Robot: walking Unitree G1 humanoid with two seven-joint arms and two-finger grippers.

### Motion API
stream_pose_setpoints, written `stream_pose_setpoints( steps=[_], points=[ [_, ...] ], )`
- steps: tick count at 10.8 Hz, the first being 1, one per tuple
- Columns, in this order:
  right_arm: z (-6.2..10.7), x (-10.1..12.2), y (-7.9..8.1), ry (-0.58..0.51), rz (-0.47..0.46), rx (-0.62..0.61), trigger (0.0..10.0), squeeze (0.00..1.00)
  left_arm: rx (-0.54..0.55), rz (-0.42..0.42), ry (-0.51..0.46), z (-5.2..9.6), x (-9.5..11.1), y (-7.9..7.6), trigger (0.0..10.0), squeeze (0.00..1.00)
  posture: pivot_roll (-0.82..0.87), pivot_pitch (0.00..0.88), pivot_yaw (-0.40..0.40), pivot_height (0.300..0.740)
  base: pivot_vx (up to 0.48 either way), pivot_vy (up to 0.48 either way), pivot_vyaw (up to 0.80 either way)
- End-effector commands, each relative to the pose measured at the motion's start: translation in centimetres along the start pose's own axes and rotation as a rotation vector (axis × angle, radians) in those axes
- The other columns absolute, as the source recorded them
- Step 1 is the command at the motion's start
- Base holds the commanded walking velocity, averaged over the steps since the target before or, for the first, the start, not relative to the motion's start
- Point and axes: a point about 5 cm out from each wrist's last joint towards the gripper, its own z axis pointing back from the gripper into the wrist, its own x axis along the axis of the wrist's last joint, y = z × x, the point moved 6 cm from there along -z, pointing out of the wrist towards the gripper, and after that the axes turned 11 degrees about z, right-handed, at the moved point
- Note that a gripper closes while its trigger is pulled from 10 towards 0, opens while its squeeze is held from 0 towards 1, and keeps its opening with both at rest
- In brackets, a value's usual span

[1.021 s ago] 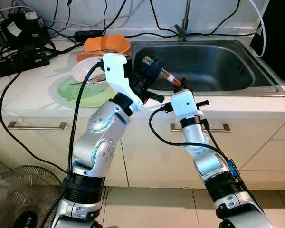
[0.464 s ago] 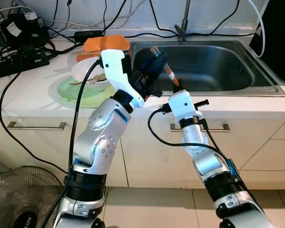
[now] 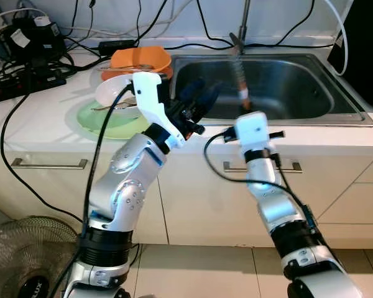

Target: Kitchen organization

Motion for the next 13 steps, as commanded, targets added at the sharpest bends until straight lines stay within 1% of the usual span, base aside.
stream_pose_setpoints(
  steps=[1, 2, 3, 4, 5, 6, 7, 9, 10, 11, 12, 13],
  points=[
    [-0.5, -0.3, -0.6, 0.024, -0.028, -0.013, 0.0, 0.00, 0.009, -0.024, -0.017, 0.1, 0.6, 0.2, 10.0, 1.00, 0.09, 0.000, 0.050, 0.740, 0.000, 0.000, 0.00],
    [-0.8, -0.4, -0.9, 0.033, -0.043, -0.021, 0.0, 0.00, 0.042, -0.058, -0.014, 0.2, 0.7, 1.0, 10.0, 0.00, 0.09, 0.000, 0.049, 0.740, 0.000, 0.000, 0.00],
    [-0.9, -0.4, -1.2, 0.033, -0.056, -0.029, 8.0, 0.00, 0.067, -0.076, -0.012, 0.4, 0.7, 1.6, 10.0, 0.00, 0.09, 0.000, 0.049, 0.740, 0.000, 0.000, 0.00],
    [-1.2, -0.3, -1.6, 0.029, -0.079, -0.038, 10.0, 0.00, 0.116, -0.104, -0.005, 0.6, 0.6, 2.7, 10.0, 0.00, 0.09, 0.000, 0.052, 0.740, 0.000, 0.000, 0.00],
    [-1.5, 0.0, -2.0, 0.017, -0.085, -0.040, 10.0, 0.00, 0.200, -0.152, 0.027, 1.0, -0.4, 4.5, 10.0, 0.00, 0.09, 0.000, 0.056, 0.740, 0.000, 0.000, 0.00],
    [-2.2, -0.1, -3.7, 0.042, -0.191, -0.092, 10.0, 0.00, 0.303, -0.187, 0.075, 1.7, -2.4, 6.5, 10.0, 0.00, 0.09, 0.000, 0.058, 0.740, 0.000, 0.000, 0.00],
    [-2.5, 0.1, -4.6, 0.028, -0.219, -0.109, 10.0, 0.00, 0.346, -0.279, 0.103, 2.0, -3.7, 7.2, 10.0, 0.00, 0.08, 0.000, 0.061, 0.740, 0.000, 0.000, 0.00],
    [-2.5, -0.2, -5.0, 0.032, -0.237, -0.119, 10.0, 0.00, 0.360, -0.295, 0.108, 2.1, -4.5, 7.4, 10.0, 0.00, 0.08, 0.000, 0.061, 0.740, 0.000, 0.000, 0.00],
    [-2.5, -0.9, -5.8, 0.055, -0.238, -0.141, 10.0, 0.00, 0.331, -0.342, 0.125, 1.8, -5.8, 7.0, 10.0, 0.00, 0.08, 0.000, 0.066, 0.740, 0.000, 0.000, 0.00],
    [-2.6, -1.0, -6.0, 0.057, -0.239, -0.147, 10.0, 0.00, 0.327, -0.348, 0.129, 1.7, -6.1, 6.9, 10.0, 0.00, 0.08, 0.000, 0.066, 0.740, 0.000, 0.000, 0.00],
    [-2.8, -1.1, -6.7, 0.059, -0.236, -0.159, 10.0, 0.00, 0.322, -0.354, 0.130, 1.6, -6.5, 6.8, 10.0, 0.00, 0.07, 0.000, 0.066, 0.740, 0.251, 0.000, 0.00],
    [-2.8, -1.0, -6.6, 0.058, -0.233, -0.148, 10.0, 0.00, 0.318, -0.362, 0.134, 1.5, -6.7, 6.8, 10.0, 0.00, 0.07, 0.000, 0.063, 0.740, 0.300, 0.000, -0.54]
  ],
)
